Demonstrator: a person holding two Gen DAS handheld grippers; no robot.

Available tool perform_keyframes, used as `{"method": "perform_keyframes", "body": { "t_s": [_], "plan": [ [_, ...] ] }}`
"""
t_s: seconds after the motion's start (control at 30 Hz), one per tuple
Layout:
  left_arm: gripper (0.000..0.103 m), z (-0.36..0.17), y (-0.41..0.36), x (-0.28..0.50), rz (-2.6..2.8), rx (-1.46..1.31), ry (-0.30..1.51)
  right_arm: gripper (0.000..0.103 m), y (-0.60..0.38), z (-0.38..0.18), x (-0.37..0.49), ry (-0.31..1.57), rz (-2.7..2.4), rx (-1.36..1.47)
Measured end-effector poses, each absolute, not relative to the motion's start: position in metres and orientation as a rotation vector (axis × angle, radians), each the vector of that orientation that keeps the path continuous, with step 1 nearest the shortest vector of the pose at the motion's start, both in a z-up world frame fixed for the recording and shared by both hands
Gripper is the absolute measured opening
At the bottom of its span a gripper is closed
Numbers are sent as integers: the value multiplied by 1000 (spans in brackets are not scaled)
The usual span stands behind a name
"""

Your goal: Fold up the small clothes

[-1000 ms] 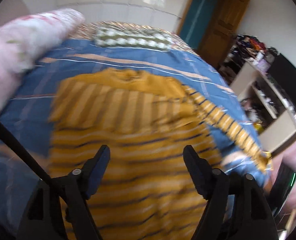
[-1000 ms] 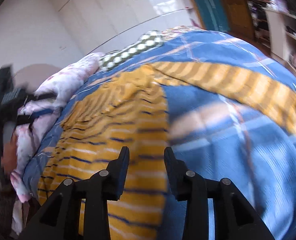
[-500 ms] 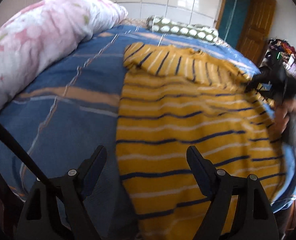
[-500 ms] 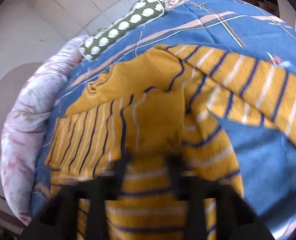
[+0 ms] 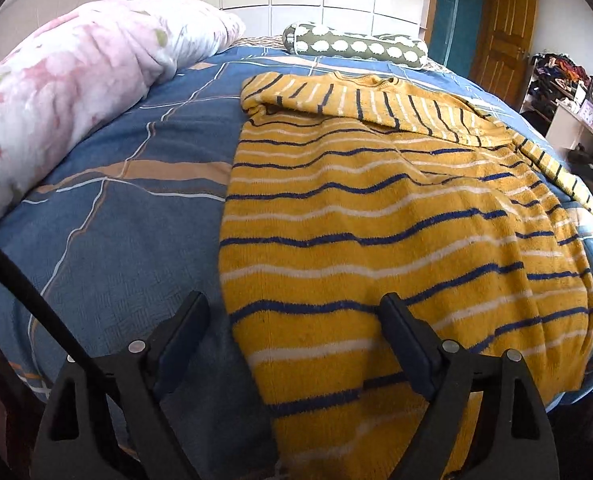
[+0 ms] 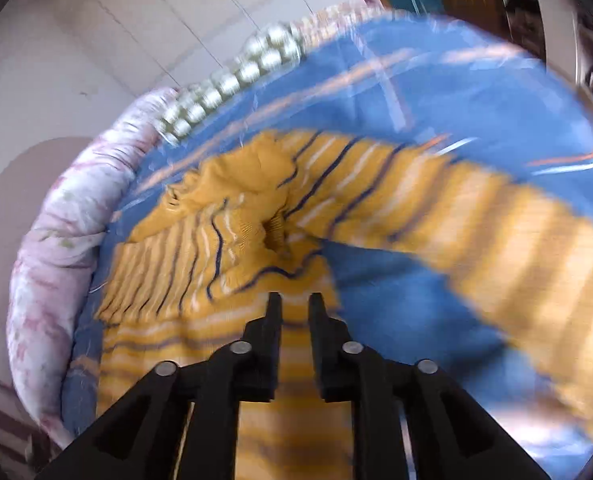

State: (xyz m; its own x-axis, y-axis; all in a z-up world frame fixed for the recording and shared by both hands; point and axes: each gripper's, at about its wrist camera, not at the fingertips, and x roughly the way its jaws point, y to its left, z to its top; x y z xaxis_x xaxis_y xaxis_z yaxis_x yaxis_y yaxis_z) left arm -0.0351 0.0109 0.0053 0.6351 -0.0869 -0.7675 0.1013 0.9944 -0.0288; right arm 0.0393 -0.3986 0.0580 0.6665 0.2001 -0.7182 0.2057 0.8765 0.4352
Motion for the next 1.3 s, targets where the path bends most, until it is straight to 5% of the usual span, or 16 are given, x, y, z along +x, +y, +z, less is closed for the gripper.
{"method": "perform_keyframes", "body": {
  "t_s": [0.03, 0.13, 0.4, 0.8, 0.9, 1.17, 1.3],
  "plan": [
    [89, 5, 10, -34, -107, 17, 876, 39, -413, 71, 17, 822, -44, 483],
    [92, 4, 6, -33, -95, 21, 879, 50, -452, 94, -47, 784, -191, 367],
    [96, 2, 2, -29, -72, 41, 909, 50, -482, 74, -123, 888, -292, 203],
    [98, 2, -1, -27, -56, 46, 929, 50, -450, 16, -109, 930, -380, -334],
    [98, 2, 0, -27, -63, 44, 934, 5, -452, 21, -101, 990, -349, -314],
    [98, 7, 6, -29, -101, -1, 948, 5, -525, 180, -106, 759, -237, 207],
    [98, 24, 19, -39, -214, -145, 947, 5, -599, 180, -102, 802, -412, 486]
  ]
}}
